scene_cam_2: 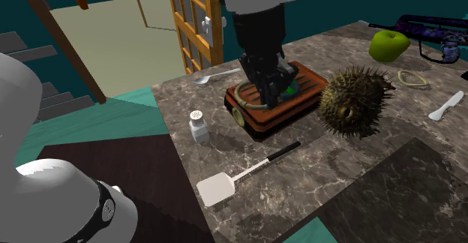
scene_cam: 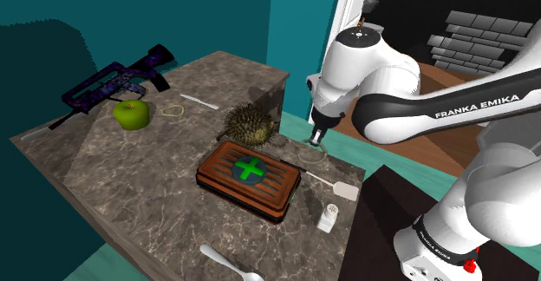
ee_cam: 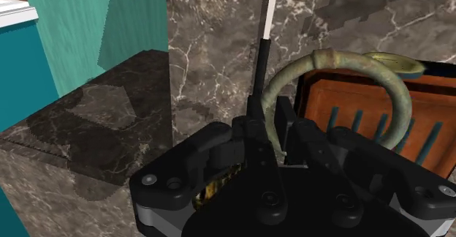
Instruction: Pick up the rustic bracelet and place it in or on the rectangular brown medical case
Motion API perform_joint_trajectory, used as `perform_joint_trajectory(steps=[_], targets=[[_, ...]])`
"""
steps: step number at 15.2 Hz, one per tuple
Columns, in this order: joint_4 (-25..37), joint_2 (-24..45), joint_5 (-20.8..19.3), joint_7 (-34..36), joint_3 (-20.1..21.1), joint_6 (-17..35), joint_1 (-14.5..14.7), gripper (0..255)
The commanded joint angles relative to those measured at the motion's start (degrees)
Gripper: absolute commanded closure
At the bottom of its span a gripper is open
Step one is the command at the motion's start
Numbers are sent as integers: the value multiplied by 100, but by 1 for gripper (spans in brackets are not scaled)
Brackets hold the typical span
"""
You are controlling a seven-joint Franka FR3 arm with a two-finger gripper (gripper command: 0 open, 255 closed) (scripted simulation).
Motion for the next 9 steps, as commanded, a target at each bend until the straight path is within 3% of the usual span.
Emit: perform_joint_trajectory(steps=[1,9], targets=[[409,472,-84,227,190,17,-65,255],[2290,2254,-722,1129,804,-361,-247,255]])
